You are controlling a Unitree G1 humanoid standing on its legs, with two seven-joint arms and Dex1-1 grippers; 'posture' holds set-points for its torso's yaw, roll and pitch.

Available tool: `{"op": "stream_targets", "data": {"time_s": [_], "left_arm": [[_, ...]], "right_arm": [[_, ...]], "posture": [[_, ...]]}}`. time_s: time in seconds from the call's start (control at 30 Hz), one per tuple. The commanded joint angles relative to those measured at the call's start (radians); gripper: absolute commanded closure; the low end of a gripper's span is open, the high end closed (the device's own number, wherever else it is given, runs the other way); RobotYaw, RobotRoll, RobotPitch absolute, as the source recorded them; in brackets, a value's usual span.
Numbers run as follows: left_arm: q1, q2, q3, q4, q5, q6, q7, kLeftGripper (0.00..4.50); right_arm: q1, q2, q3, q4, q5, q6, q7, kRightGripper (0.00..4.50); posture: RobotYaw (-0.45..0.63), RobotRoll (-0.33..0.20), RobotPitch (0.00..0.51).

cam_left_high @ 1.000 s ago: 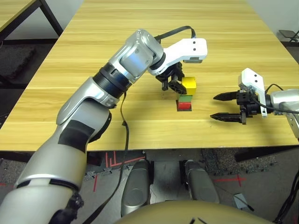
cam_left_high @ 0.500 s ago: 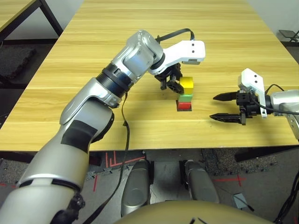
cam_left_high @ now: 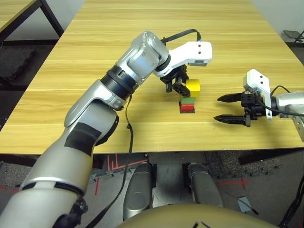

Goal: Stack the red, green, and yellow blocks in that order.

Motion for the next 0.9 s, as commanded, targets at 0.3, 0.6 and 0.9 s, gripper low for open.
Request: {"op": "stream_targets", "data": {"time_s": [0.3, 0.6, 0.9], "left_arm": [[0.124, -0.133, 0.772, -0.531, -0.189, 0.537, 0.483, 0.03], [0.748, -0.222, 0.976, -0.810, -0.068, 0.107, 0.962, 0.03], [0.981, -0.258, 0.939, -0.635, -0.045, -0.364, 1.131, 0.03]], "right_arm": [[0.005, -0.018, -0.284, 0.170, 0.063, -0.005, -0.169, 0.00], [-0.085, 0.126, -0.534, 0.693, 0.009, -0.456, -0.551, 0.00], [-0.202, 0.100, -0.525, 1.100, -0.055, -0.762, -0.587, 0.00]], "posture": [[0.03, -0.074, 0.079], [0.06, -0.095, 0.077], [0.04, -0.111, 0.085]]}}
